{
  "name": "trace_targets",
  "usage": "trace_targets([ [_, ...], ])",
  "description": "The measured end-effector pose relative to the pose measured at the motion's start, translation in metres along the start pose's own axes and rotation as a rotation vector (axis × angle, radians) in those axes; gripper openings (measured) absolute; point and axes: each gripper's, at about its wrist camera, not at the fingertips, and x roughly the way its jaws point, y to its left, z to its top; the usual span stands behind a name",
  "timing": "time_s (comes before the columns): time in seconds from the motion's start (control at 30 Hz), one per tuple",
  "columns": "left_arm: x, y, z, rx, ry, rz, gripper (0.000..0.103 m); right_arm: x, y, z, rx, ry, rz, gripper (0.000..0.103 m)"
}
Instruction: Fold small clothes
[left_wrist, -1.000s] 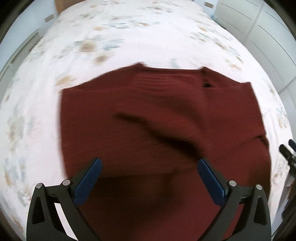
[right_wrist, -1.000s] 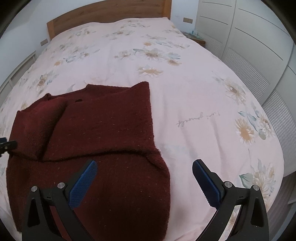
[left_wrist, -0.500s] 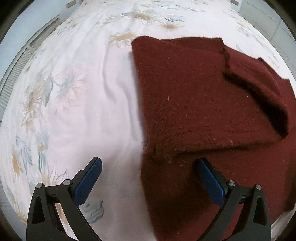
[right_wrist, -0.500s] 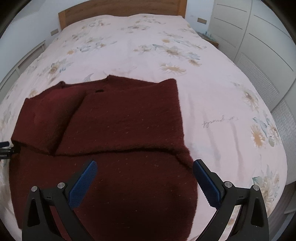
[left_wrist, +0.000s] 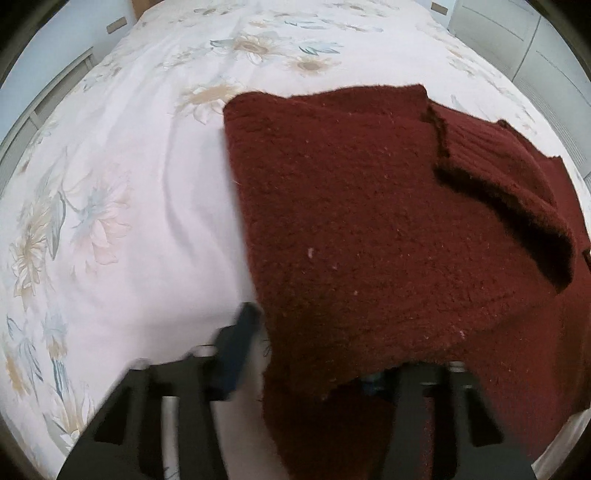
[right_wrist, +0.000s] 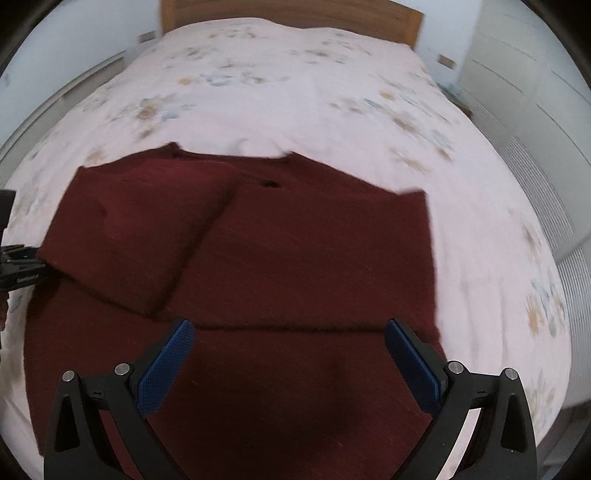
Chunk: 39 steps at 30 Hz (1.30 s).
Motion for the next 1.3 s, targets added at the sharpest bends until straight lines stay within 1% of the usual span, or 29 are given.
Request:
trace_targets([
  [0.03,-0.003,0.002,0.000,-0.003,-0.002,-0.006,0.016,0.000,0.008,0.006,-0.022,-0.003,0.006,0.103],
  [0.17,-0.002,0.001,0.004,0.018,0.002,-0.017,0.015,0.000,0.039,0.027,-0.108,-0.029,0.024,0.103],
  [0.33,0.001,0.002,0.005,0.003,0.005,-0.037,0.014,0.014,0.087,0.059,-0.218,-0.045,0.037,0.103],
  [0.37,0.003,0.000,0.006,0.002,0.005,-0.039,0.014,0.018,0.096,0.063,-0.236,-0.041,0.046,0.103],
  [0.43,0.000,0.010,0.001,0.011,0.006,-0.034,0.014,0.029,0.115,0.071,-0.275,-0.025,0.065,0.103],
  [0.53,0.003,0.007,0.003,0.019,0.012,-0.021,0.014,0.051,0.142,0.076,-0.323,0.015,0.080,0.103],
  [0.6,0.007,0.007,0.004,0.013,0.015,-0.020,0.014,0.067,0.154,0.075,-0.326,0.045,0.096,0.102],
  [0.63,0.002,0.014,0.002,0.010,0.015,-0.022,0.014,0.074,0.157,0.075,-0.322,0.058,0.099,0.102],
  [0.67,0.004,0.014,0.003,0.009,0.014,-0.023,0.014,0.080,0.160,0.074,-0.317,0.071,0.096,0.097],
  [0.73,0.004,0.013,0.002,0.009,0.014,-0.024,0.014,0.089,0.161,0.072,-0.314,0.093,0.083,0.082],
  [0.77,0.005,0.012,0.004,0.007,0.016,-0.024,0.014,0.091,0.161,0.072,-0.313,0.099,0.086,0.064],
  [0.8,0.005,0.013,0.002,0.003,0.018,-0.024,0.015,0.091,0.159,0.072,-0.313,0.102,0.079,0.048],
  [0.83,0.001,0.019,-0.001,-0.001,0.021,-0.025,0.015,0.088,0.155,0.072,-0.309,0.100,0.060,0.036],
  [0.87,0.002,0.018,0.000,-0.007,0.024,-0.026,0.015,0.084,0.149,0.073,-0.297,0.093,0.058,0.018],
  [0.9,-0.009,0.032,-0.009,-0.009,0.025,-0.027,0.015,0.079,0.141,0.075,-0.274,0.084,0.064,0.010],
  [1.03,-0.017,0.040,-0.019,-0.008,0.017,-0.027,0.015,0.054,0.094,0.078,-0.131,0.032,0.098,0.010],
  [1.13,-0.019,0.041,-0.020,-0.030,0.020,-0.033,0.015,0.037,0.051,0.075,0.012,0.000,0.128,0.010],
  [1.2,-0.021,0.039,-0.020,-0.040,0.020,-0.028,0.015,0.030,0.026,0.070,0.084,-0.019,0.128,0.010],
  [1.3,-0.024,0.032,-0.022,-0.015,0.010,0.003,0.014,0.028,-0.005,0.055,0.163,-0.018,0.119,0.010],
])
